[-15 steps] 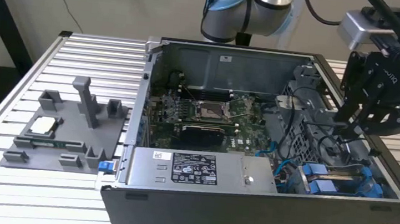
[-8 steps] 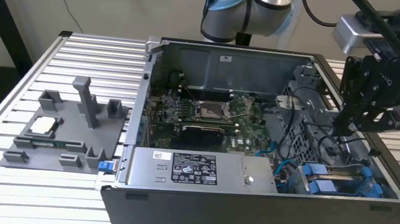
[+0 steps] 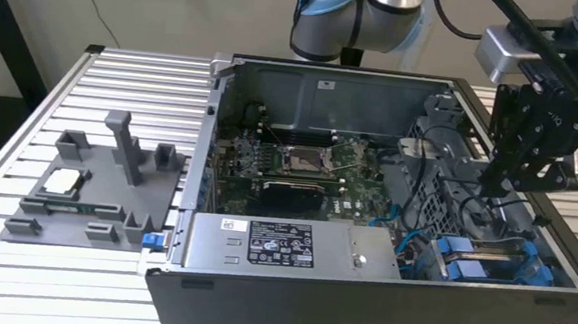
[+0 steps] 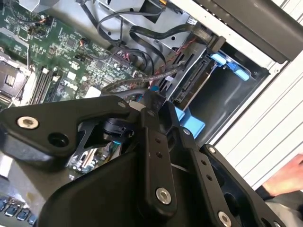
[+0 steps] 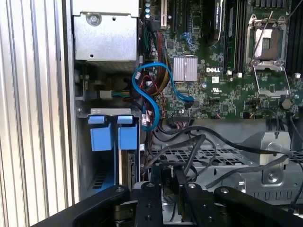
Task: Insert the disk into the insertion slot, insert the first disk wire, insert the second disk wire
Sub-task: 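Insert the first disk wire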
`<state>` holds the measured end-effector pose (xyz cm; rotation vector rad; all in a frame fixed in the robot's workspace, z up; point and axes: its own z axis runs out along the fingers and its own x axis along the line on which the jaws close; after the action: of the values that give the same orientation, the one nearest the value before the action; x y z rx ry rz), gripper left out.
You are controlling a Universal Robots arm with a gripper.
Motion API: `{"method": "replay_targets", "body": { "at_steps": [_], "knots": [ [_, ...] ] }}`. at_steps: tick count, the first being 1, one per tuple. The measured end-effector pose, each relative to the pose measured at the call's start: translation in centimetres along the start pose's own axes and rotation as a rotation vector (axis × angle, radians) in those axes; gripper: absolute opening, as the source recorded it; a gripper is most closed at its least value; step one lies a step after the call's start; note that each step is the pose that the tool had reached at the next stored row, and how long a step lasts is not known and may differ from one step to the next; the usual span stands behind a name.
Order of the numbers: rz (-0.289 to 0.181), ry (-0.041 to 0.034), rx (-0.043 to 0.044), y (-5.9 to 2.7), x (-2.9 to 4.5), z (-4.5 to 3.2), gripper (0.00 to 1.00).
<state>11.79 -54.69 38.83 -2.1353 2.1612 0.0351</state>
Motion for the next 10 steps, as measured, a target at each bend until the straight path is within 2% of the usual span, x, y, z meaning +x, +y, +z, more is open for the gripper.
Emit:
{"method": "replay_targets", "body": {
  "at_steps": [2,4,10],
  "knots": [
    [0.000,0.0002,0.0005,-0.01,0.00,0.01,0.25],
    [0.000,-0.0001,0.0006,0.00,0.00,0.02,0.19],
    [0.000,0.0000,0.0005,0.01,0.01,0.03,0.19]
  ]
}}
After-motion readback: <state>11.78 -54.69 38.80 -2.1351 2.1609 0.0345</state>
